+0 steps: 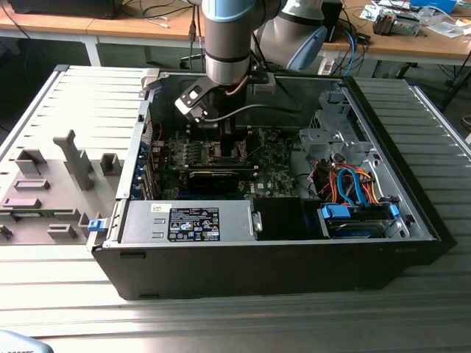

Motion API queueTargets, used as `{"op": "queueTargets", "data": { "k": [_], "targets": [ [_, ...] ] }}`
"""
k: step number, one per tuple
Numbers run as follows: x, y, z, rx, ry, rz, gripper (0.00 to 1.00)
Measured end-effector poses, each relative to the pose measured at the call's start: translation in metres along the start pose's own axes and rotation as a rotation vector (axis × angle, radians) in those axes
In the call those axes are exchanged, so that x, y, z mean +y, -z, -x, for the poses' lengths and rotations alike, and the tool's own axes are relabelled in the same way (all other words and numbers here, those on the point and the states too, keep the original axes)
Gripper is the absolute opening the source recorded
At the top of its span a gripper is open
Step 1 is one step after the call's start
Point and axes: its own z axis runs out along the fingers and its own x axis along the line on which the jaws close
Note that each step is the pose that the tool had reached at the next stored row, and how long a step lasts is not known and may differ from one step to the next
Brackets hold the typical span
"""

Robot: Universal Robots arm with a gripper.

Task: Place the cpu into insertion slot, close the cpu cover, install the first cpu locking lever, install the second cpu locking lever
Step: 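Place the cpu into insertion slot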

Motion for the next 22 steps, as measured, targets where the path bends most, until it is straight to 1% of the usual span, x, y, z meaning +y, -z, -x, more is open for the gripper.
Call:
{"op": "queueTargets", "data": {
  "k": [1,2,3,4,5,6,8,12,13,14,16,18,20,22],
  "targets": [
    [0.0,0.0001,0.0,0.0006,0.024,-0.0002,0.61],
    [0.0001,0.0001,0.0,0.0011,0.04,-0.0003,0.54],
    [0.0002,0.0001,0.0,0.0014,0.049,-0.0004,0.42],
    [0.0001,0.0001,0.0,0.0015,0.05,-0.0005,0.42],
    [0.0002,0.0002,0.0001,0.0015,0.05,-0.0004,0.36],
    [0.0001,0.0006,0.0001,0.0013,0.05,-0.0006,0.36],
    [0.0003,0.0024,0.0,0.0014,0.05,-0.0005,0.23],
    [0.0005,0.0096,0.0,0.0015,0.049,-0.0004,0.23],
    [0.0006,0.0128,0.0,0.0014,0.049,-0.0004,0.23],
    [0.0006,0.0145,0.0,0.0013,0.049,-0.0004,0.23],
    [0.0008,0.0201,0.0,0.0013,0.049,-0.0005,0.23],
    [0.0009,0.0237,-0.0001,0.0014,0.049,-0.0004,0.23],
    [0.001,0.0264,-0.0001,0.0014,0.049,-0.0004,0.23],
    [0.0011,0.0273,-0.0002,0.0017,0.049,-0.0002,0.23]
  ]
}}
